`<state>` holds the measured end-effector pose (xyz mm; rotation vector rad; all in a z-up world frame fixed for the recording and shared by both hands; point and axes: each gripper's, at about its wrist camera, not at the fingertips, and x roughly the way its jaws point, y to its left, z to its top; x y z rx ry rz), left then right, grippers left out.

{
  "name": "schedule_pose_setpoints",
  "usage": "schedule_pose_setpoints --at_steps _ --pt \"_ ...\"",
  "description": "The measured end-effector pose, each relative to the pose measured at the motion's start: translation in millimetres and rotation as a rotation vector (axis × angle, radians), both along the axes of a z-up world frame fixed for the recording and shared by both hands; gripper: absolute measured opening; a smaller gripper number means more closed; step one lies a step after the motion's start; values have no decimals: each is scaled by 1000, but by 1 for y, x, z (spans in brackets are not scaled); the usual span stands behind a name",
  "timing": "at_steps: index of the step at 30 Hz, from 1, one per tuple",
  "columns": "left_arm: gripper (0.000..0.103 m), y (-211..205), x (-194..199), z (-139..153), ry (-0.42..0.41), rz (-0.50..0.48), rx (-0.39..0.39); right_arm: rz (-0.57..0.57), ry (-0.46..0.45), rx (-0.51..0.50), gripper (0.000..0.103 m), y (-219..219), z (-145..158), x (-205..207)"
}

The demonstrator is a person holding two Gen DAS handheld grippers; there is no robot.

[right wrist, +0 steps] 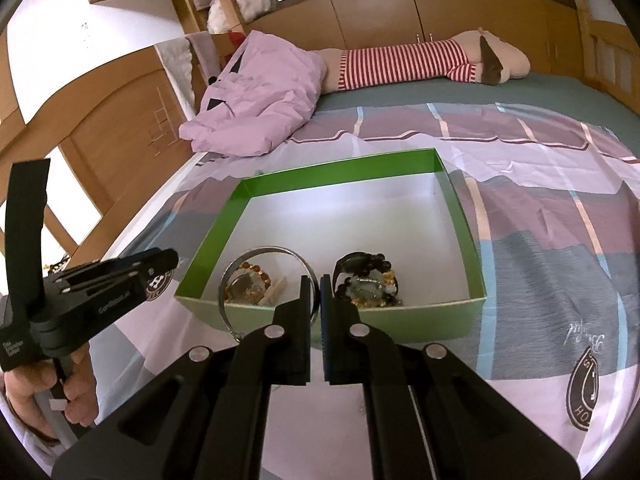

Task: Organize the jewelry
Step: 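Carry the bangle with the right tool while the left tool carries the ring over the box, then lower the bangle and ring into the green box and open both tools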

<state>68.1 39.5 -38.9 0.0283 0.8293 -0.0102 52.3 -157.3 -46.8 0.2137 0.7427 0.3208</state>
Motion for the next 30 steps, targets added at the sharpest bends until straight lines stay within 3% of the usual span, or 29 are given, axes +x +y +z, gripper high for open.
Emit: schedule_pose_setpoints --at_steps 4,8,14,20,30 --pt "17 1 3 -2 11 5 -12 11 27 -5 4 5 -3 22" --pt "17 -2 6 -4 14 5 2 33 2 -79 4 19 -4 40" --pt "18 -1 18 -16 37 19 -3 35 5 -133 4 24 -15 40" --pt "17 -1 24 -31 74 30 3 8 33 -93 4 16 -20 43" --pt "17 0 29 -33 67 38 -28 -74 56 -69 4 3 -26 48"
